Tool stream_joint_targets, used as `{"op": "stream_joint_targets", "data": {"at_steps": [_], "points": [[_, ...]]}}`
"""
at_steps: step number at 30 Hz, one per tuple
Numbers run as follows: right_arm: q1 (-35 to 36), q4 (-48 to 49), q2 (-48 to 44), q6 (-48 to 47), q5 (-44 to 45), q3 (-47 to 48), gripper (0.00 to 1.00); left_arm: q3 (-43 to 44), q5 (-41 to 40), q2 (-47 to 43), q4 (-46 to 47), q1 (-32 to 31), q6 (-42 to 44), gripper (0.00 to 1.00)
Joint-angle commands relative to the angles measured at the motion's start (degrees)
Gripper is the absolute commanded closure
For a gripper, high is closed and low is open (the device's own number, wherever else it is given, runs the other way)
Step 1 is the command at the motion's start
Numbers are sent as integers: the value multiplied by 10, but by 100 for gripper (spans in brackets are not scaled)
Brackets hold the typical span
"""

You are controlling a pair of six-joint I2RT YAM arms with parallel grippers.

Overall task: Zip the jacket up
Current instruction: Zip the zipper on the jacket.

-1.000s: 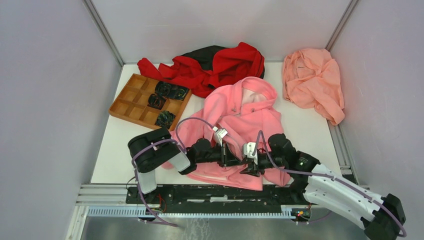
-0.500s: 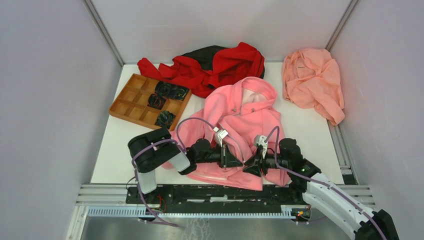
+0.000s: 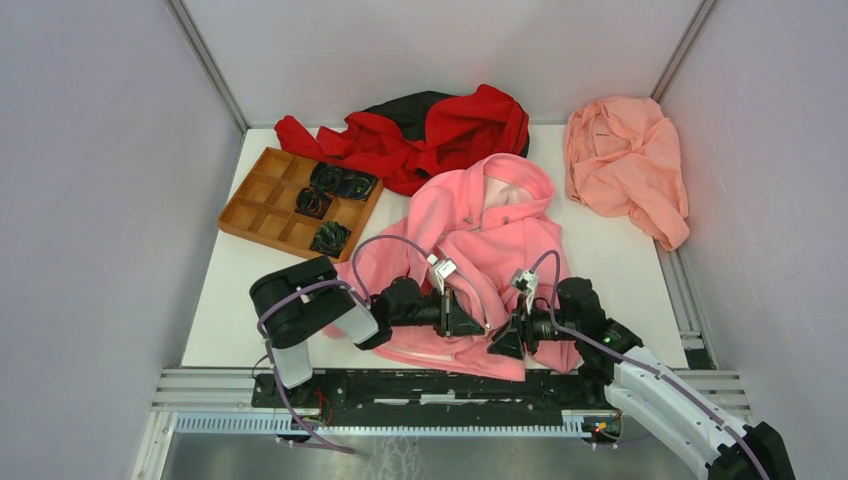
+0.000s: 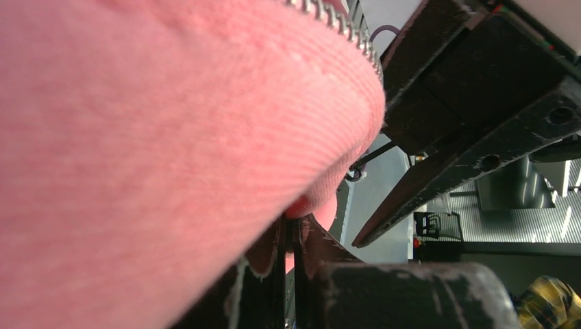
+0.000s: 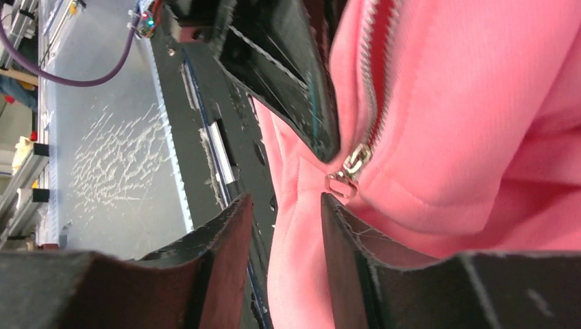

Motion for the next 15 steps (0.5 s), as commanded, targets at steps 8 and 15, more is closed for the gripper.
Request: {"op": "stream_joint_targets", "data": {"at_steps": [8, 15], "points": [[-15, 9, 16, 116, 36, -14, 47, 2, 30, -22, -24, -5, -7, 98], [-22, 79, 43, 156, 33, -35, 46, 5, 38, -24, -25, -5, -6, 98]]}}
